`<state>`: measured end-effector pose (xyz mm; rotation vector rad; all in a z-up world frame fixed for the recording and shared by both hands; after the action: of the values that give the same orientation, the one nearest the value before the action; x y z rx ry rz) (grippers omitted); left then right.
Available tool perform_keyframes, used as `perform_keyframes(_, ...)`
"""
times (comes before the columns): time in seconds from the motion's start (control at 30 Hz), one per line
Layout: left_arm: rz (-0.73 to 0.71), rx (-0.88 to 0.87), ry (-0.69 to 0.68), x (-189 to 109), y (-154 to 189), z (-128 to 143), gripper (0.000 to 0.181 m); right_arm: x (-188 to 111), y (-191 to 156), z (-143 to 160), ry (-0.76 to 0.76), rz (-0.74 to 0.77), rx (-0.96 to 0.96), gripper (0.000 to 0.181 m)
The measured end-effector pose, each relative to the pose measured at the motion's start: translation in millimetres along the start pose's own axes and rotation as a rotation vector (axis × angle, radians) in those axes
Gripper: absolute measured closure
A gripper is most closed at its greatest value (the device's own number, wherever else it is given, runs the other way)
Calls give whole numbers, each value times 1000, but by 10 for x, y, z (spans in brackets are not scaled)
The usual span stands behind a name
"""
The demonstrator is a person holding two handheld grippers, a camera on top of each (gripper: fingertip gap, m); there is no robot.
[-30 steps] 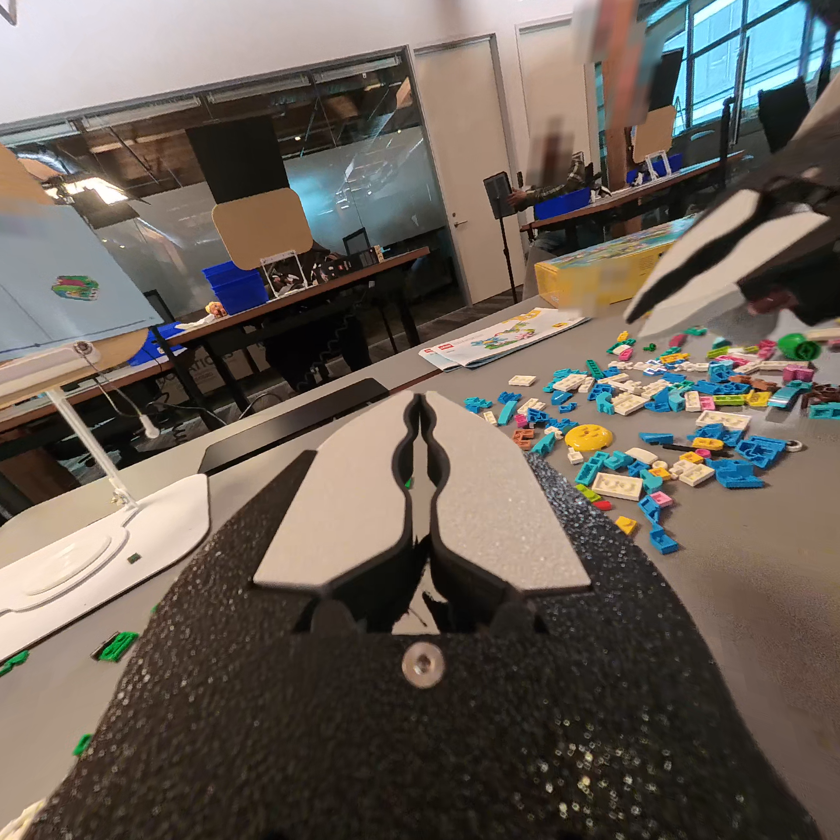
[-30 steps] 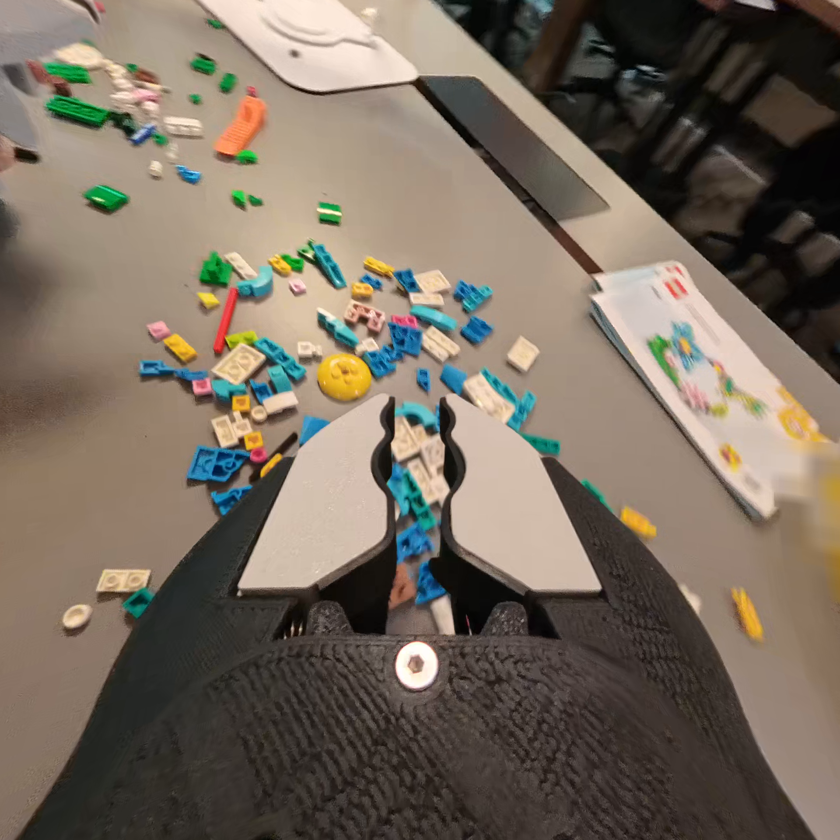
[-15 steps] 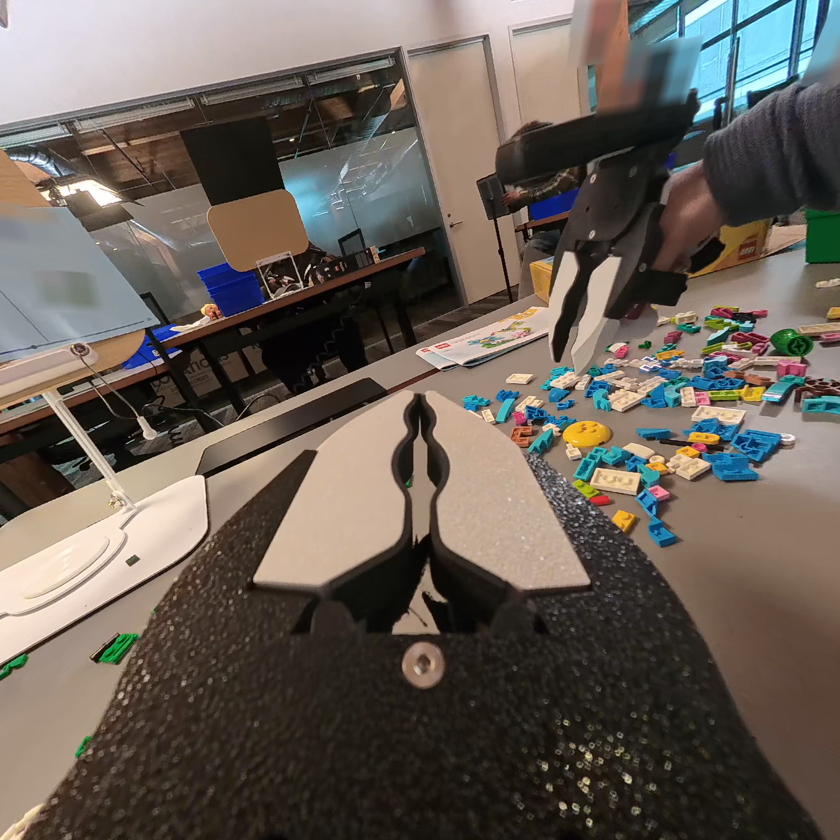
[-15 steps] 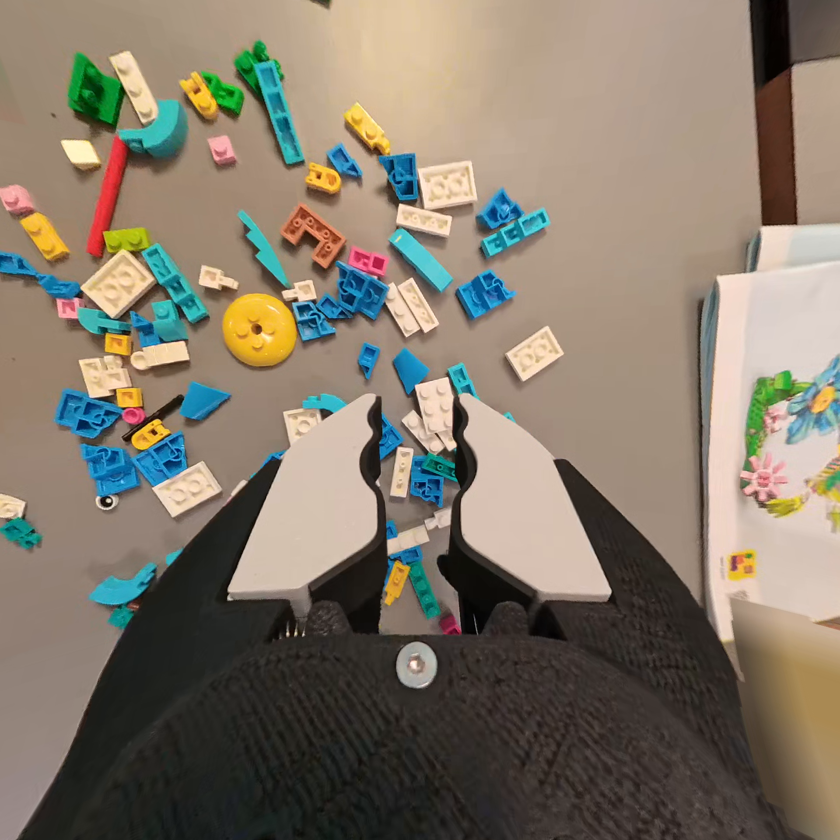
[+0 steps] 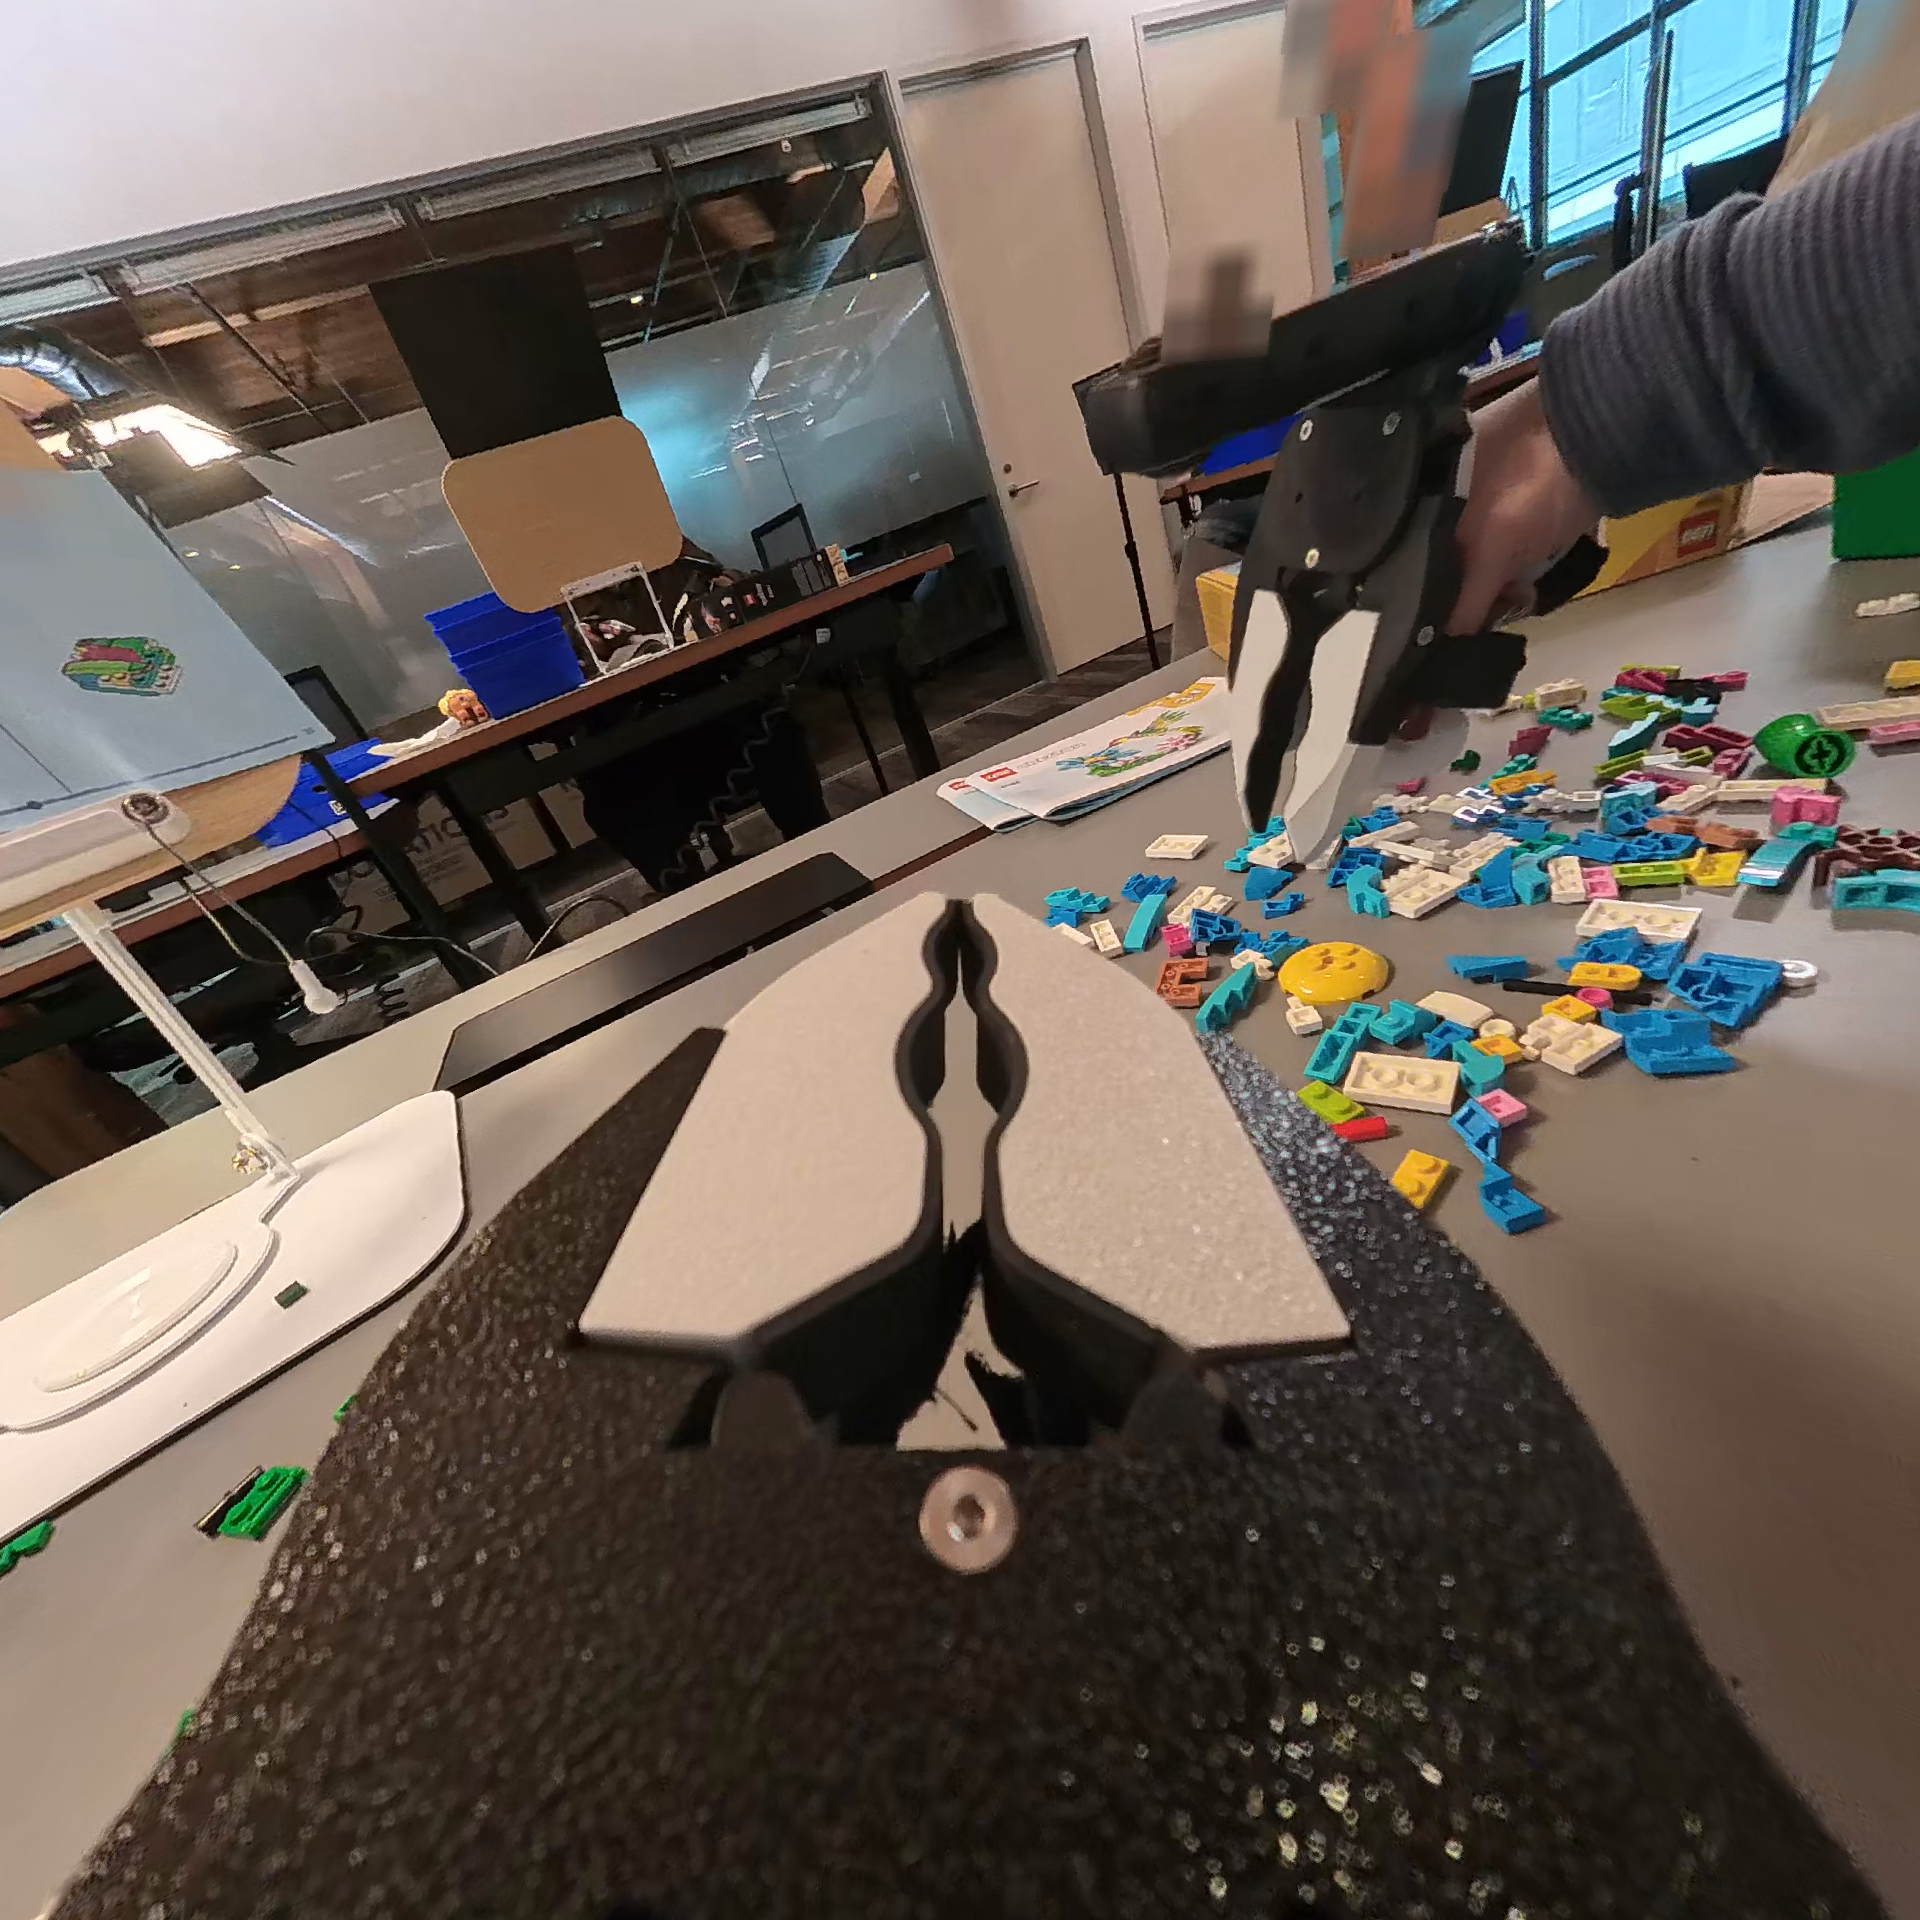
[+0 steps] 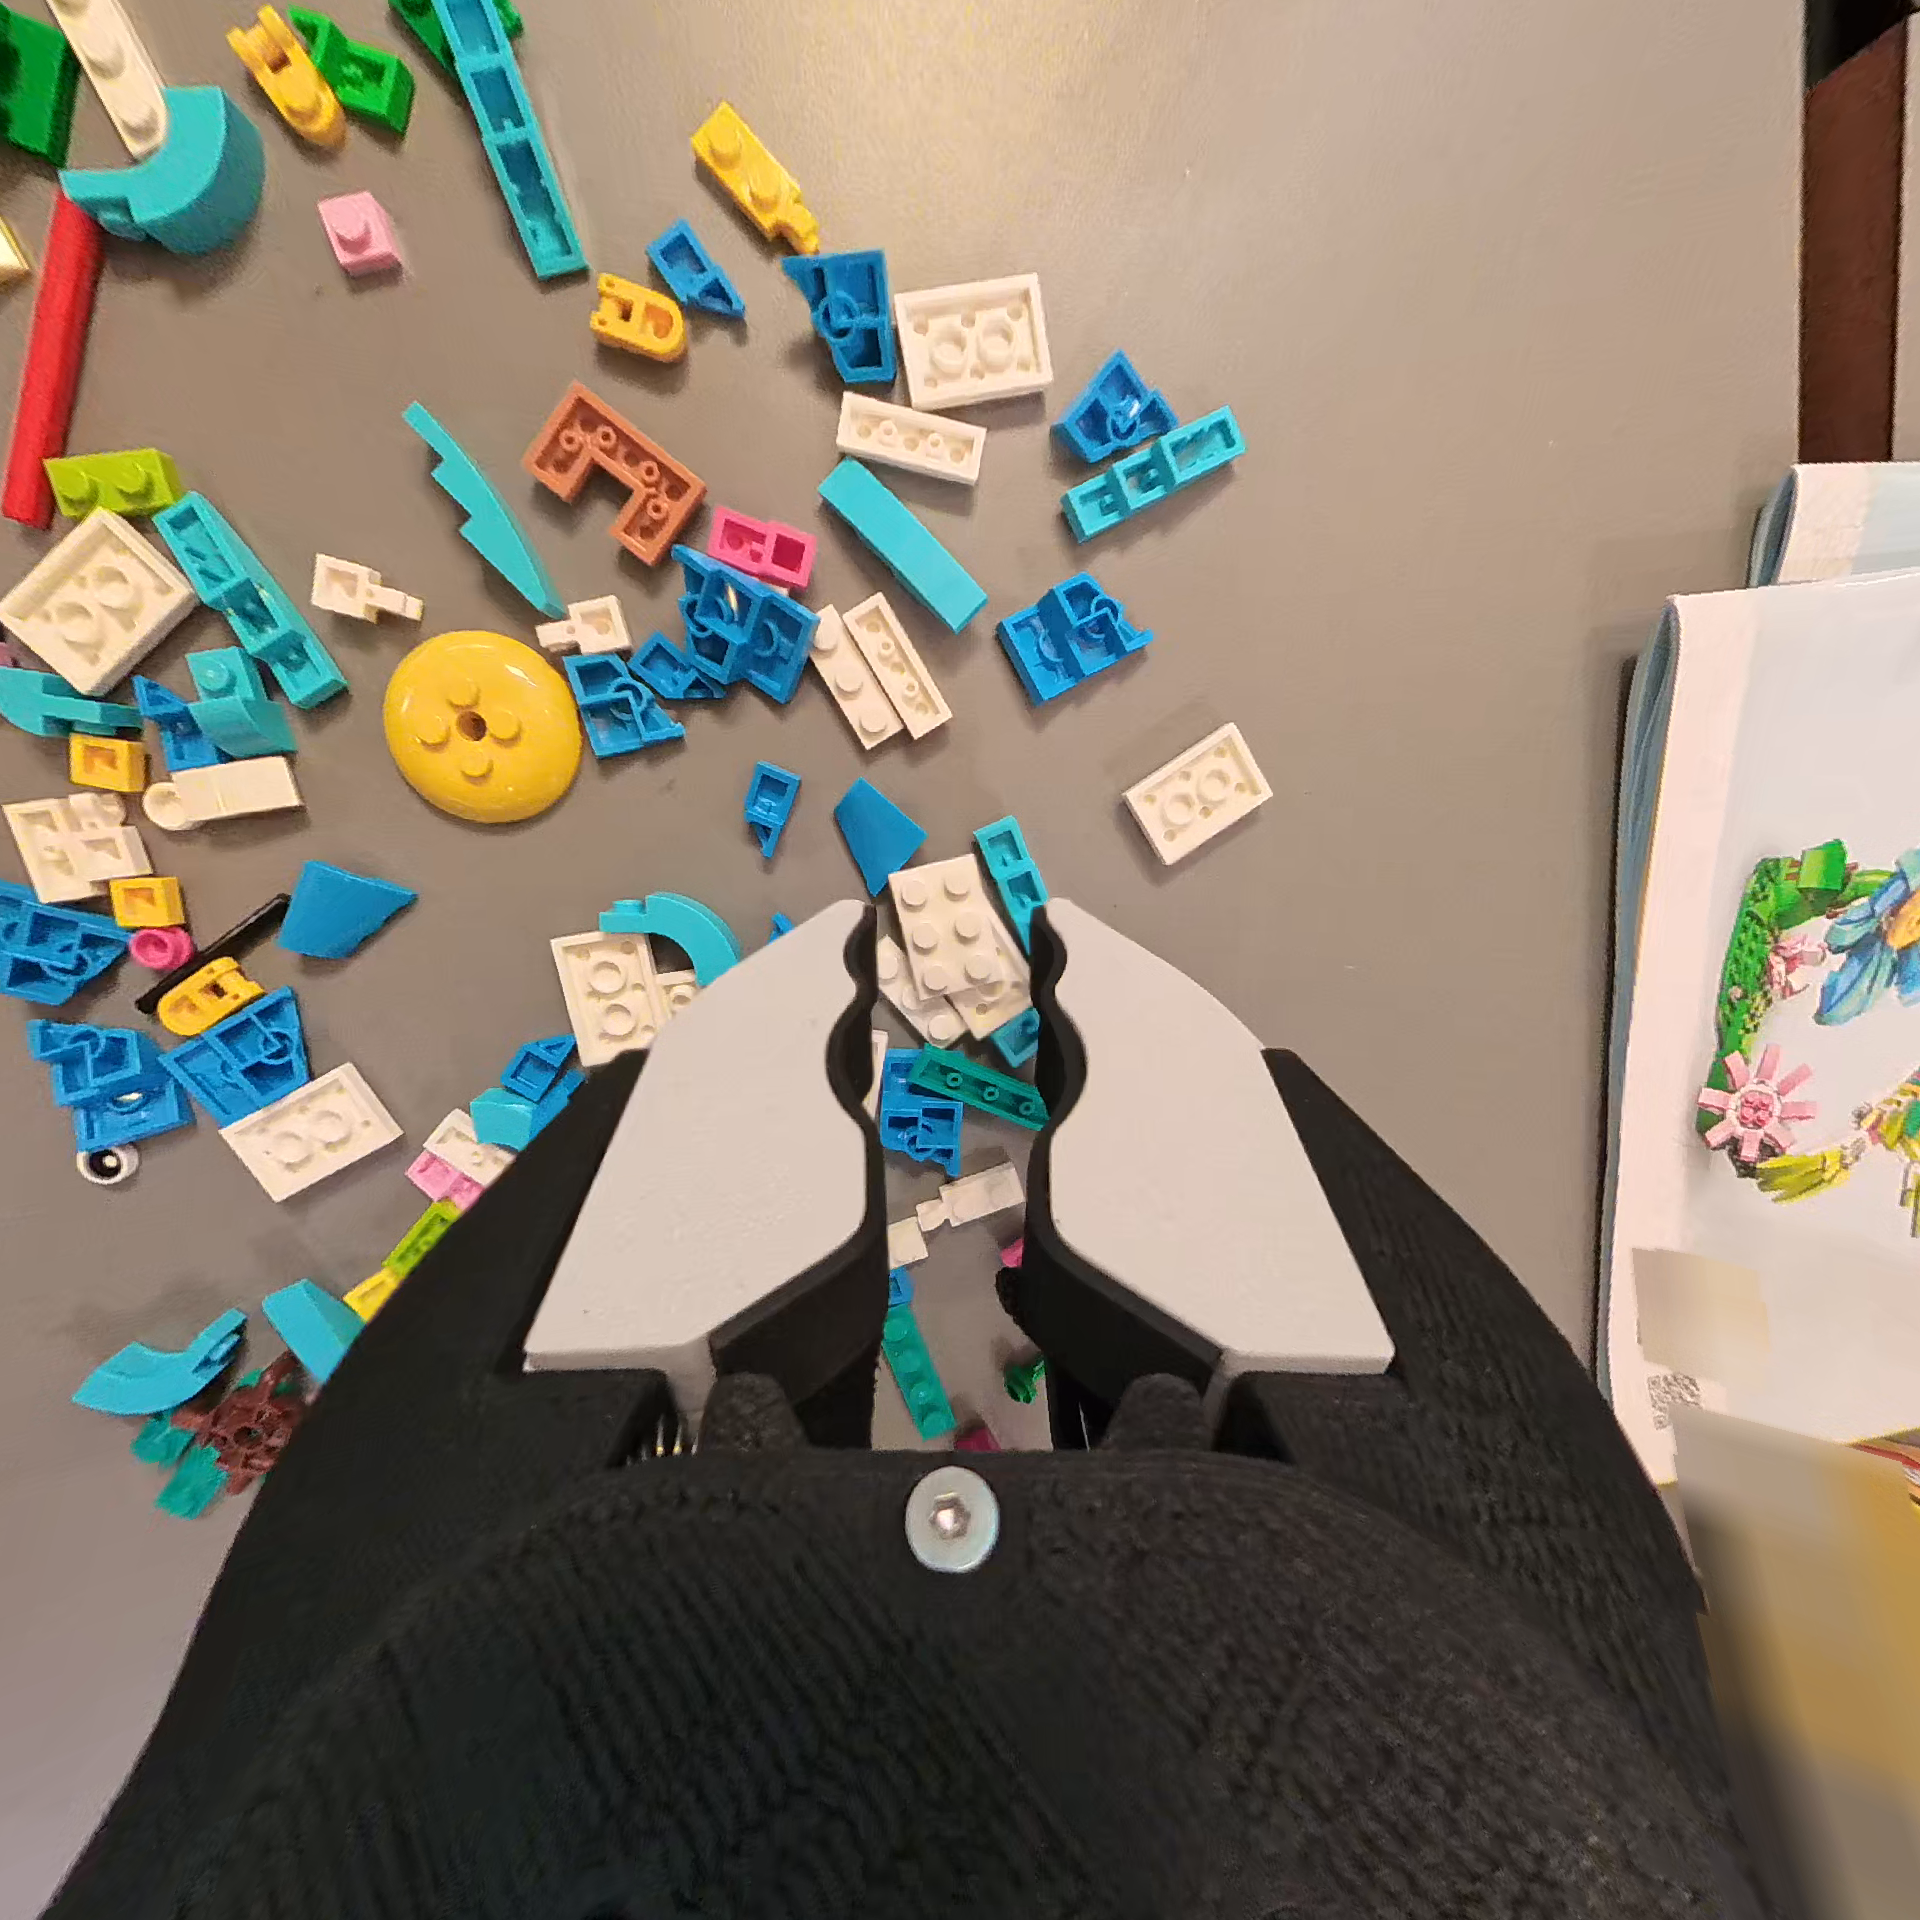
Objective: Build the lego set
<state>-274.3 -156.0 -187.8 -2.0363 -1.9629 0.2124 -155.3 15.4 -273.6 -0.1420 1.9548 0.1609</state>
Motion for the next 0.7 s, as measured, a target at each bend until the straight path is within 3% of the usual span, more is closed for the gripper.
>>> perform_keyframes(0.03, 0, 4, -2, 5, 2, 4, 181, 6, -3, 16, -14, 7, -10, 158)
perform_keyframes(0.07, 0, 8, -4, 8, 3, 7, 181, 6, -1, 31, -25, 19, -21, 165)
perform_keyframes(0.3, 17, 37, -15, 19, 47, 21, 181, -233, -310, -6, 22, 28, -113, 169)
perform_keyframes(0.43, 15, 35, -9, 14, 42, 14, 181, -406, -923, 30, 41, -21, -239, 169)
perform_keyframes(0.7, 9, 27, -1, 7, 26, 3, 181, -388, -2169, 518, -29, -106, -372, 169)
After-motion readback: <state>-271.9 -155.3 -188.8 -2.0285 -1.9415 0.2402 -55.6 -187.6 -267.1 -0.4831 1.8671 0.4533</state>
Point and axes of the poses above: each gripper's, where its closed fingertips meet, x out along the fingers, z out of its underside, y = z × x across the jaws, the point moved 1 cm from there along -x, back along the fingers, and after that the axes turned 4 degrees about -z, right-handed, at the moved point
